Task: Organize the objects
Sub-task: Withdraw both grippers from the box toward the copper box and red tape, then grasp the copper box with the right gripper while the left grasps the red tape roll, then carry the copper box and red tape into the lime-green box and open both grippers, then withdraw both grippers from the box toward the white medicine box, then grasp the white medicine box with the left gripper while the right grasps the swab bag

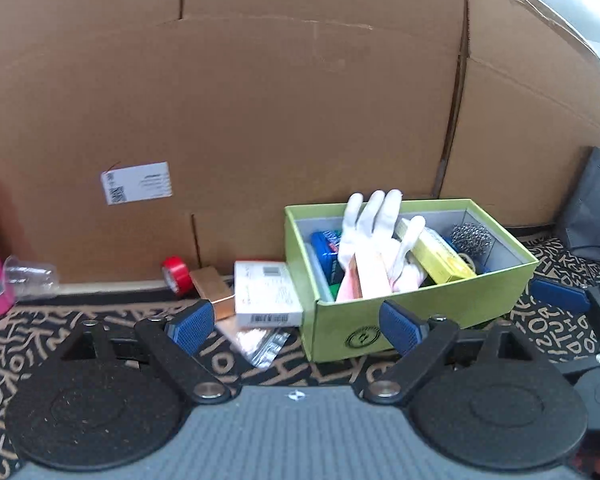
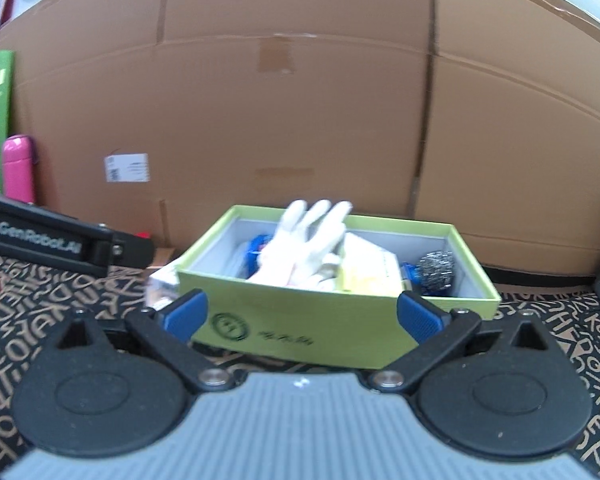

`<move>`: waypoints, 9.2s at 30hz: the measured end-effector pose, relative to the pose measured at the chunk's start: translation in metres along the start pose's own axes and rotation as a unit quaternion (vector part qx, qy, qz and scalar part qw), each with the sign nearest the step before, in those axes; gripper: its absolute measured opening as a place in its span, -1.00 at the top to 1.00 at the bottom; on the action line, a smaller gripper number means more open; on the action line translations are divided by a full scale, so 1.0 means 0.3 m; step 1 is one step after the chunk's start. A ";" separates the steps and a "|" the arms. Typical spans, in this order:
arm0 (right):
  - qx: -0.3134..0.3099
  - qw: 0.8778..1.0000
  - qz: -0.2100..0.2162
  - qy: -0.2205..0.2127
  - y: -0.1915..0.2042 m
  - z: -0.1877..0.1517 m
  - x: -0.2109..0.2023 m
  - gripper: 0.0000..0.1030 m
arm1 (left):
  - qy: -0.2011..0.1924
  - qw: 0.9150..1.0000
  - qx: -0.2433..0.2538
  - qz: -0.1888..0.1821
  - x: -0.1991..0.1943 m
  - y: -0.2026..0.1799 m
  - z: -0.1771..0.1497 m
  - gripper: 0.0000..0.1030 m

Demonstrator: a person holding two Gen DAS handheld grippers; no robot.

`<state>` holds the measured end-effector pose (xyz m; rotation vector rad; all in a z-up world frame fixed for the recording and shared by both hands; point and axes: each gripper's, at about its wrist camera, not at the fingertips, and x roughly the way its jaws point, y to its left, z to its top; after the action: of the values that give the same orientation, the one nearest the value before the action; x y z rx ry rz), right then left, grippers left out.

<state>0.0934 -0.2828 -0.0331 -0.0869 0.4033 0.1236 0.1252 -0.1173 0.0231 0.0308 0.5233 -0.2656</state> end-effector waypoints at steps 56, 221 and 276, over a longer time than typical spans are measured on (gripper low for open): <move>-0.101 0.989 0.080 0.078 0.591 0.019 0.671 0.25 | 0.134 0.976 -0.164 -0.039 0.607 0.585 0.074 -0.29; 0.112 0.987 0.046 0.108 0.459 -0.067 0.516 -0.09 | 0.067 0.976 0.036 -0.204 0.498 0.350 -0.106 -0.11; -0.043 0.990 0.083 0.109 0.434 -0.191 0.060 0.80 | 0.091 0.988 -0.019 -0.125 0.486 0.253 -0.064 -0.51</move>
<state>0.0697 -0.1584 -0.1005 -0.1530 0.6236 0.2967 0.2568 -0.0776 -0.0690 -0.0494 0.7159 -0.5010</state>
